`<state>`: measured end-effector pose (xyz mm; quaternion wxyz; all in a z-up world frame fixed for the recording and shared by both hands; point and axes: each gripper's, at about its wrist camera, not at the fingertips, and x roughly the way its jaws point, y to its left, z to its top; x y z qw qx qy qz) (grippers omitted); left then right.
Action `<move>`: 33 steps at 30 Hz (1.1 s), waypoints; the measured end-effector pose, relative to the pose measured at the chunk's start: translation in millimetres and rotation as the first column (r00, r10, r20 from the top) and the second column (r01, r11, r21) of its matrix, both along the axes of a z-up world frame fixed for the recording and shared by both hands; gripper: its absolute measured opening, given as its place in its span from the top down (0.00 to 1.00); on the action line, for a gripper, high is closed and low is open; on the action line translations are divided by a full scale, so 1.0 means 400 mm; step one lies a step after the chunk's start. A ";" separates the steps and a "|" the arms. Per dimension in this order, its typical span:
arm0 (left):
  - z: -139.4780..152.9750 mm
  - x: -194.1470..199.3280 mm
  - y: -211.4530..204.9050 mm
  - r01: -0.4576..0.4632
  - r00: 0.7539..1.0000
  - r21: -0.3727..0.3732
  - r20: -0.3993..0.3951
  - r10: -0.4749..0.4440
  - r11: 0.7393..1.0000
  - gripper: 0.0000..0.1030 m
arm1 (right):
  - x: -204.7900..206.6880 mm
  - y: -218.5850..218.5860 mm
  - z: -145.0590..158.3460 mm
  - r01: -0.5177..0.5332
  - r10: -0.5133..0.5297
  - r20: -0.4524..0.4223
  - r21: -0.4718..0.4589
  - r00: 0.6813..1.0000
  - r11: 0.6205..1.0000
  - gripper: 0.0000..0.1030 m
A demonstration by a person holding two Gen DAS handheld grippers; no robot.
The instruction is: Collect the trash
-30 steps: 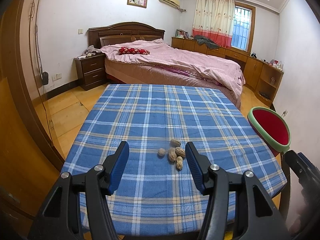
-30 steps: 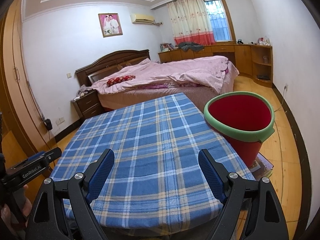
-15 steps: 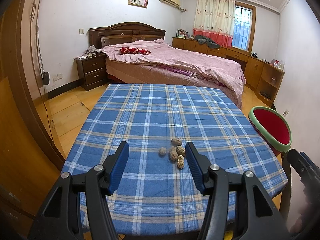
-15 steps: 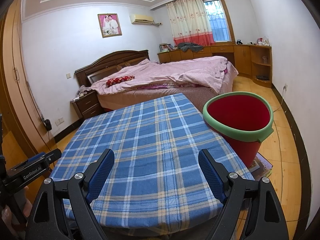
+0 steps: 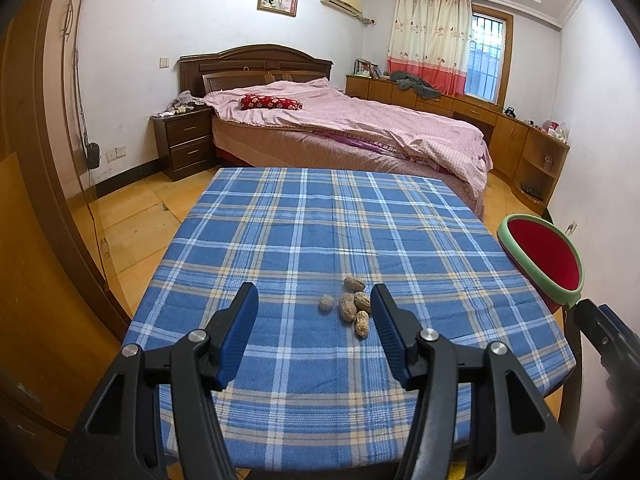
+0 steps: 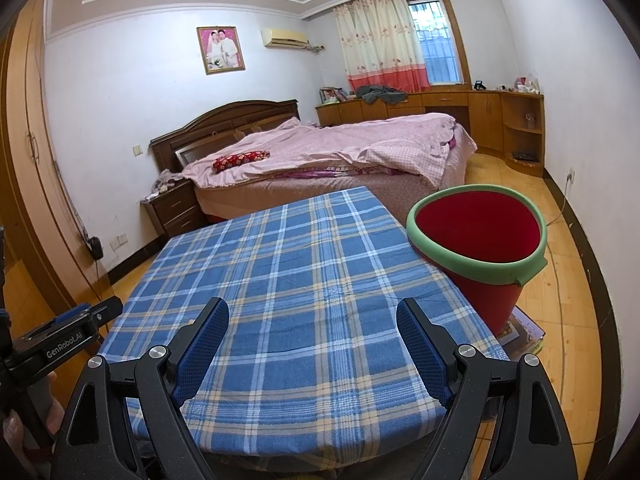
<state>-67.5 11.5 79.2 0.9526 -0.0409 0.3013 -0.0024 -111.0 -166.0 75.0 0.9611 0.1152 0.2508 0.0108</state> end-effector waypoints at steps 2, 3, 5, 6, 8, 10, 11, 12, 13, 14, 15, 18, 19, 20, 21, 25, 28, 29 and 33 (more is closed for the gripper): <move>-0.001 0.001 0.001 0.000 1.000 0.000 0.001 0.000 1.000 0.43 | 0.000 0.000 0.000 0.000 0.000 0.000 0.000 1.000 1.000 0.16; 0.000 -0.002 0.000 -0.001 1.000 0.000 0.003 0.001 1.000 0.43 | 0.000 0.000 0.000 0.000 0.000 0.000 -0.001 1.000 1.000 0.16; 0.000 -0.003 0.001 -0.002 1.000 0.000 0.003 0.002 1.000 0.43 | -0.001 0.000 0.000 0.000 0.000 0.000 0.000 1.000 1.000 0.16; 0.000 -0.003 0.001 -0.002 1.000 0.000 0.003 0.002 1.000 0.43 | 0.000 0.000 0.000 0.000 0.000 0.000 0.000 1.000 1.000 0.16; 0.000 -0.004 0.001 -0.003 1.000 -0.001 0.003 0.003 1.000 0.43 | -0.001 0.000 0.000 0.000 0.000 0.000 -0.001 1.000 1.000 0.16; 0.000 -0.004 0.002 -0.003 1.000 -0.001 0.004 0.003 1.000 0.43 | 0.000 0.000 0.000 0.000 0.000 0.001 -0.001 1.000 1.000 0.16; -0.001 -0.003 0.002 -0.003 1.000 0.000 0.004 0.003 1.000 0.43 | -0.001 0.000 0.000 0.000 0.000 0.001 -0.001 1.000 1.000 0.16; 0.000 -0.004 0.002 -0.003 1.000 0.000 0.004 0.003 1.000 0.43 | 0.000 0.000 0.000 0.000 0.000 0.000 -0.001 1.000 1.000 0.16; -0.001 -0.004 0.002 -0.003 1.000 0.000 0.004 0.003 1.000 0.43 | 0.000 0.000 0.000 0.000 0.000 0.000 -0.001 1.000 1.000 0.16; 0.000 -0.004 0.002 -0.003 1.000 0.000 0.004 0.003 1.000 0.43 | 0.000 0.000 0.000 0.000 0.000 0.000 -0.001 1.000 1.000 0.16; -0.001 -0.004 0.002 -0.002 1.000 0.000 0.004 0.002 1.000 0.43 | 0.000 0.000 0.000 0.000 0.000 0.001 -0.001 1.000 1.000 0.16; 0.000 -0.005 0.001 -0.002 1.000 0.000 0.004 0.002 1.000 0.43 | 0.000 0.000 0.001 0.000 0.000 0.001 -0.001 1.000 1.000 0.16; 0.001 -0.005 0.001 -0.002 1.000 0.001 0.005 0.002 1.000 0.43 | 0.000 0.000 0.000 0.000 0.000 0.001 -0.001 1.000 1.000 0.16; 0.001 -0.005 0.002 -0.002 1.000 0.001 0.006 0.002 1.000 0.43 | -0.001 0.001 0.001 0.000 0.000 0.001 -0.001 1.000 1.000 0.16; 0.001 -0.005 0.002 -0.002 1.000 0.001 0.007 0.002 1.000 0.43 | 0.000 0.001 0.001 0.000 0.000 0.002 -0.001 1.000 1.000 0.16; 0.007 -0.008 0.000 -0.003 1.000 0.001 0.011 0.003 1.000 0.43 | 0.000 0.001 0.000 0.000 0.000 0.001 -0.001 1.000 1.000 0.16; 0.007 -0.009 0.000 -0.004 1.000 0.002 0.011 0.004 1.000 0.43 | -0.002 0.001 0.005 -0.007 0.007 0.009 0.002 1.000 1.000 0.16; 0.007 -0.009 0.000 -0.004 1.000 0.002 0.011 0.004 1.000 0.43 | -0.004 0.001 0.006 -0.009 0.009 0.012 0.003 1.000 1.000 0.16; 0.010 -0.009 0.000 -0.002 1.000 -0.001 0.010 0.002 1.000 0.43 | -0.004 0.004 0.015 -0.016 0.016 0.019 0.004 1.000 1.000 0.16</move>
